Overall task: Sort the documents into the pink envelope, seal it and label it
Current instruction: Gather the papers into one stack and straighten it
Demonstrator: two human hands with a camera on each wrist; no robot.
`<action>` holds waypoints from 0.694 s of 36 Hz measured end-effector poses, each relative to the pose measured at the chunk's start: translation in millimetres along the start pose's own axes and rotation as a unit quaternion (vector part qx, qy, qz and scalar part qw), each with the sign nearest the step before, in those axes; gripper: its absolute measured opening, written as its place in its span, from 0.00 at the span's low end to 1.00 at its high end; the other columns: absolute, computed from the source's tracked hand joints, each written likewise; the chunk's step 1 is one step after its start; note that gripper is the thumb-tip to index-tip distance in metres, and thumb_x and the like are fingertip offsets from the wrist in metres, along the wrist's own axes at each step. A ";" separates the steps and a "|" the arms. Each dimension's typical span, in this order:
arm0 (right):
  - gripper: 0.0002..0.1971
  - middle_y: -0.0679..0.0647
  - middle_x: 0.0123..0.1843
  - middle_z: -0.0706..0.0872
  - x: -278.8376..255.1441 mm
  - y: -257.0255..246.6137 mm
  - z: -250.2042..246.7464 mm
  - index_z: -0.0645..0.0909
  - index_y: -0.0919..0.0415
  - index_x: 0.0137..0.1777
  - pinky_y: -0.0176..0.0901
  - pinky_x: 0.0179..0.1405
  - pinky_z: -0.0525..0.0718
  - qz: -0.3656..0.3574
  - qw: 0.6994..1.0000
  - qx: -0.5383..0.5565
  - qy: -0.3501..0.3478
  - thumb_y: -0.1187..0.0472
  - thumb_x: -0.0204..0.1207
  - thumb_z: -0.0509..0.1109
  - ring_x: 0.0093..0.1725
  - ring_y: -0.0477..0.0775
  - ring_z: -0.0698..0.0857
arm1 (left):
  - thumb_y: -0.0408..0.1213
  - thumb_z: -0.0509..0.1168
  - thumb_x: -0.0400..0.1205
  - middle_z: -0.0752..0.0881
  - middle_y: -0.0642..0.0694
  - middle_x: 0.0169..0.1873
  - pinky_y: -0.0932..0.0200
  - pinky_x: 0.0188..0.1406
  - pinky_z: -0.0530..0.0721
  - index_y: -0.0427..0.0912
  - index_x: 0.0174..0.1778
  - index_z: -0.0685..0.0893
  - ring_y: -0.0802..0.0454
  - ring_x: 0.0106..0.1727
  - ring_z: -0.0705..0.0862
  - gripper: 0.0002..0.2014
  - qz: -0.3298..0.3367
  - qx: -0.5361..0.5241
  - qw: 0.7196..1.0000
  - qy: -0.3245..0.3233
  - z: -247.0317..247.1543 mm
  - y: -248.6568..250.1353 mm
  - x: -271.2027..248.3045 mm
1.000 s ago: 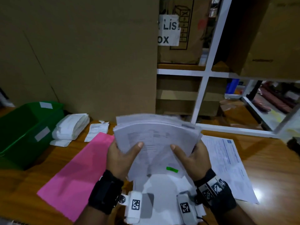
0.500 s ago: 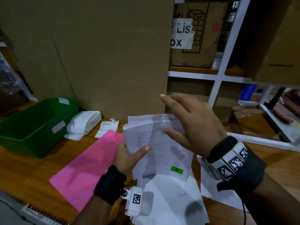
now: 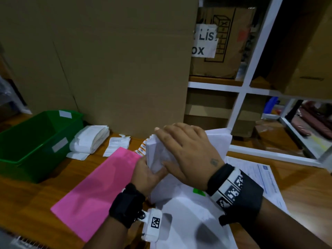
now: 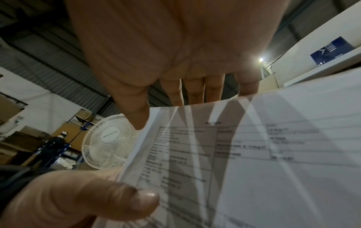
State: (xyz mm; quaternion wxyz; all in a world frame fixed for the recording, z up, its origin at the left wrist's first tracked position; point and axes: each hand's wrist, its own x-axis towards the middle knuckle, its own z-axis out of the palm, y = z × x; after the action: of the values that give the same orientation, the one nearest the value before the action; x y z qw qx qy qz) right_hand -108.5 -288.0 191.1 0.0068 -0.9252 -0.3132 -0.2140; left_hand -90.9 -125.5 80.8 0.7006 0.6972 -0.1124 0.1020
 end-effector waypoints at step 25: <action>0.44 0.57 0.70 0.84 -74.5 84.1 83.6 0.46 0.40 0.81 0.64 0.62 0.86 0.258 0.785 0.532 0.184 0.66 0.79 0.72 0.65 0.57 0.87 | 0.36 0.77 0.79 0.93 0.44 0.55 0.40 0.60 0.89 0.39 0.60 0.88 0.44 0.57 0.92 0.15 -0.070 -0.038 0.996 0.046 1.2 -4.7 40.0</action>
State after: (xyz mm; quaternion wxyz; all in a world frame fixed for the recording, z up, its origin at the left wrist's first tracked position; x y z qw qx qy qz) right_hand -79.8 -386.3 95.5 0.6103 -0.7644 -0.1201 -0.1700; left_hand -51.4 -127.3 88.4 0.7363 0.6709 -0.0350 0.0808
